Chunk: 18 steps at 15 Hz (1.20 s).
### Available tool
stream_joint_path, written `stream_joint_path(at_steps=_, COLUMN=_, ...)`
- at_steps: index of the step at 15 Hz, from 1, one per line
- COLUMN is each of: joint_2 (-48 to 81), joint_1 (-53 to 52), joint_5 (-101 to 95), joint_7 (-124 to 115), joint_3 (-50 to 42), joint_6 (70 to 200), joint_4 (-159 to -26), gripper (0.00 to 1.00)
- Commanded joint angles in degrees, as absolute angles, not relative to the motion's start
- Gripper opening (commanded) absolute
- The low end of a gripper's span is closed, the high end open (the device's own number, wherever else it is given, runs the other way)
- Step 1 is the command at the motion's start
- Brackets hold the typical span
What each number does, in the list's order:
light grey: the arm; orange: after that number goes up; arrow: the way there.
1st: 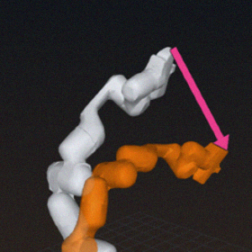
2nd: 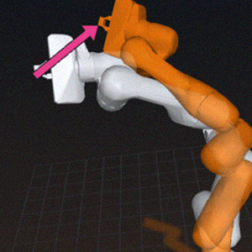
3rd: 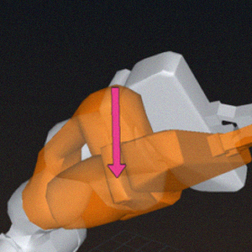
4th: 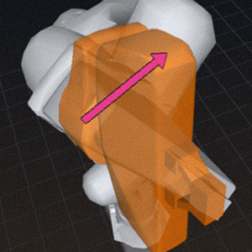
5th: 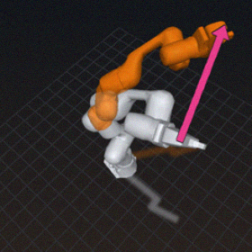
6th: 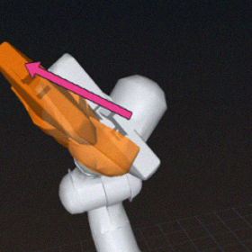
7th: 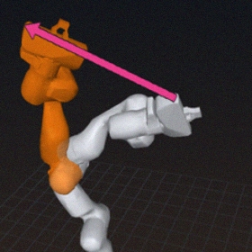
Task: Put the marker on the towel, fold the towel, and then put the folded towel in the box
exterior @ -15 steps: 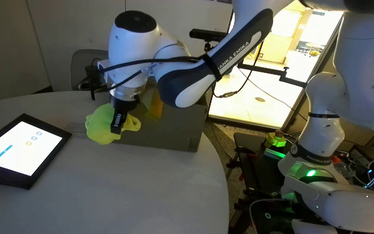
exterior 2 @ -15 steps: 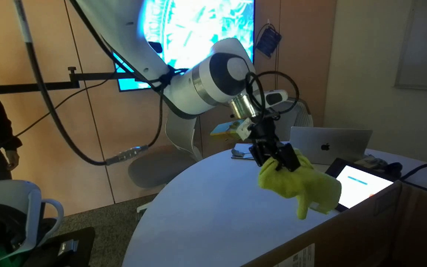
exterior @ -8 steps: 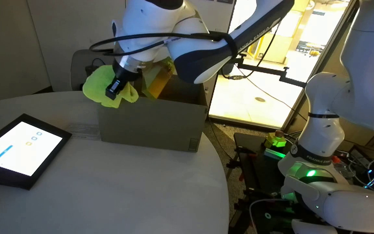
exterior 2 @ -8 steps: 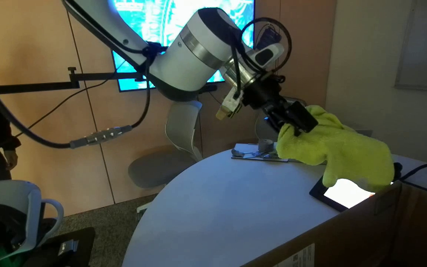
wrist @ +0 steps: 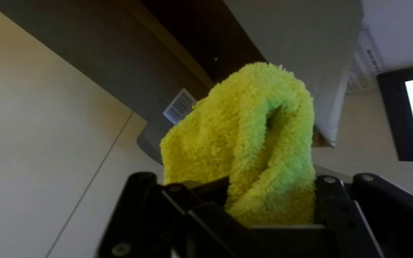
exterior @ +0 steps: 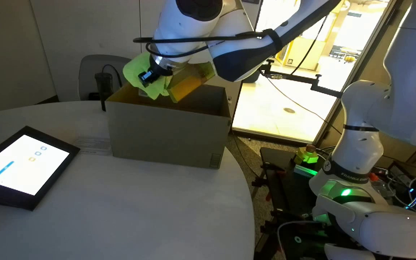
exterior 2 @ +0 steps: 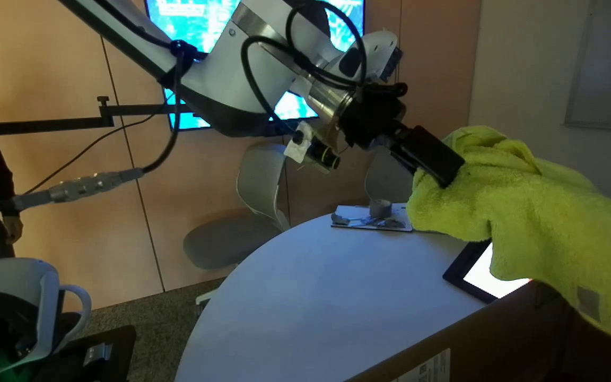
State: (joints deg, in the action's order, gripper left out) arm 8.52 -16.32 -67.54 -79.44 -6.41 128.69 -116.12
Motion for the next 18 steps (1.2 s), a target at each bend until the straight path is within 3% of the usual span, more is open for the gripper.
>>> stream_joint_path(at_steps=1, joint_2=4.0, joint_1=-10.3, joint_5=-69.1, joint_7=-84.2, joint_3=-3.5, joint_6=127.5, joint_4=-121.4, gripper=0.16)
stream_joint_path(at_steps=13, joint_2=6.7, joint_1=3.2, joint_5=-61.6, joint_7=-78.8, joint_3=-5.5, joint_6=137.3, joint_4=-123.4, gripper=0.16)
stream_joint_path(at_steps=15, joint_2=7.5, joint_1=4.5, joint_5=-59.8, joint_7=-76.4, joint_3=-5.9, joint_6=139.3, joint_4=-123.3, gripper=0.24)
stream_joint_path(at_steps=17, joint_2=8.4, joint_1=5.1, joint_5=-58.5, joint_7=-74.9, joint_3=-6.2, joint_6=139.8, joint_4=-122.9, gripper=0.44)
stream_joint_path(at_steps=18, joint_2=8.7, joint_1=5.3, joint_5=-58.1, joint_7=-74.4, joint_3=-6.3, joint_6=140.0, joint_4=-122.9, gripper=0.5)
